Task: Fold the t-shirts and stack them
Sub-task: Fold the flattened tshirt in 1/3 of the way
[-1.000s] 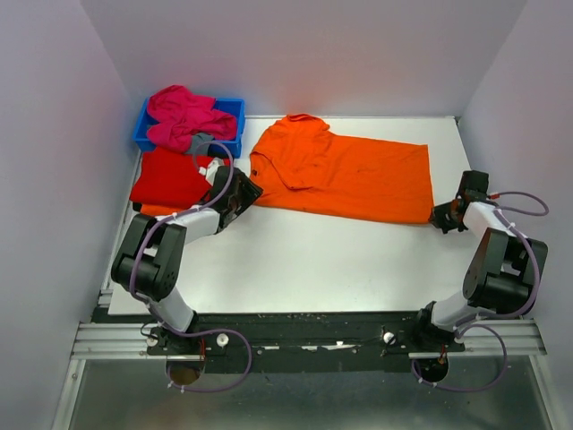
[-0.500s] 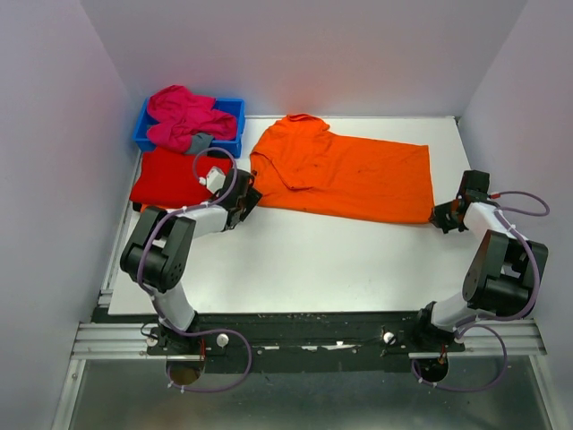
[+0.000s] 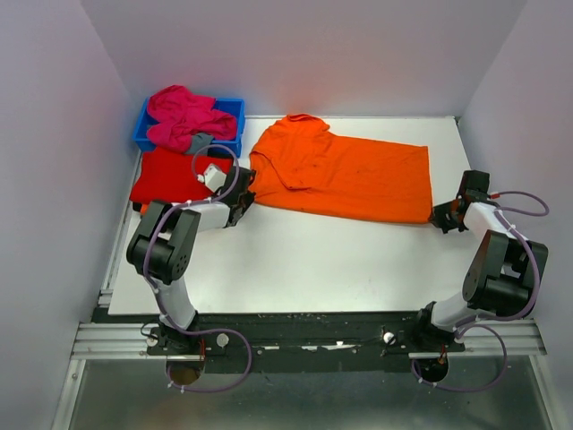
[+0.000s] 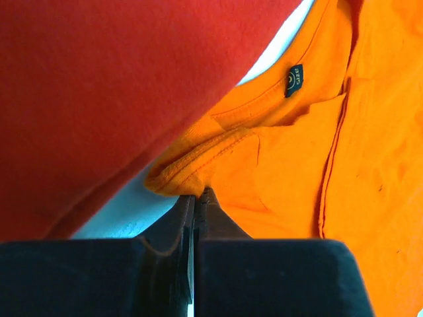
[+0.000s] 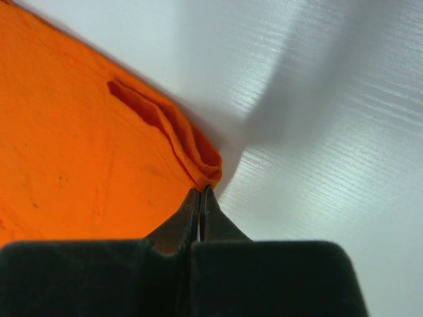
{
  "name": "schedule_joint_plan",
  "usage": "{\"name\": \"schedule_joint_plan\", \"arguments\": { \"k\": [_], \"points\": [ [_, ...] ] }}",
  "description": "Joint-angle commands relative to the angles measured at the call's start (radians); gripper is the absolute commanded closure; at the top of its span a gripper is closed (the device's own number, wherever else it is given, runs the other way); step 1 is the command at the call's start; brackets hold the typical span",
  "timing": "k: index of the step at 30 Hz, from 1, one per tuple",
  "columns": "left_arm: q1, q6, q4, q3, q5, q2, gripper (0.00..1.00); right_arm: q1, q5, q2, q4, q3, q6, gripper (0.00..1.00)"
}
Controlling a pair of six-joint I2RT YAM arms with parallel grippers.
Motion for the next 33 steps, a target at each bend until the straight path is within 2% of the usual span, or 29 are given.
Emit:
{"name": "schedule_joint_plan", "arguments": {
  "k": [1,7,11,15,17,22,26,33],
  "points": [
    [0.014,0.089,0.079,-0.041,-0.071,-0.025,1.00,-0.006,-0.024,-0.010,-0.025,0.017,-0.010,0.99],
    [0.002,0.130,0.020,-0.023,-0.092,-0.114,1.00,-0.008,-0.065,-0.048,-0.044,0.031,-0.016,0.99],
    [-0.010,0.172,-0.015,0.053,-0.080,-0.172,1.00,-0.020,-0.070,-0.067,-0.147,0.140,-0.020,0.99],
    [-0.012,0.195,-0.172,0.170,-0.094,-0.241,1.00,-0.064,-0.073,-0.146,-0.228,0.229,-0.030,0.99],
    [-0.013,0.202,-0.198,0.172,-0.091,-0.292,1.00,-0.081,-0.064,-0.200,-0.256,0.237,-0.032,0.99],
    [-0.024,0.170,-0.194,-0.004,-0.051,-0.419,1.00,-0.086,-0.067,-0.301,-0.264,0.111,-0.032,0.99],
    [-0.058,0.136,-0.135,-0.236,-0.017,-0.499,1.00,-0.086,-0.064,-0.333,-0.267,-0.060,-0.043,0.99],
    [-0.110,0.106,-0.215,-0.520,-0.020,-0.750,1.00,-0.089,0.045,-0.494,-0.293,-0.262,-0.040,0.99]
  ]
}}
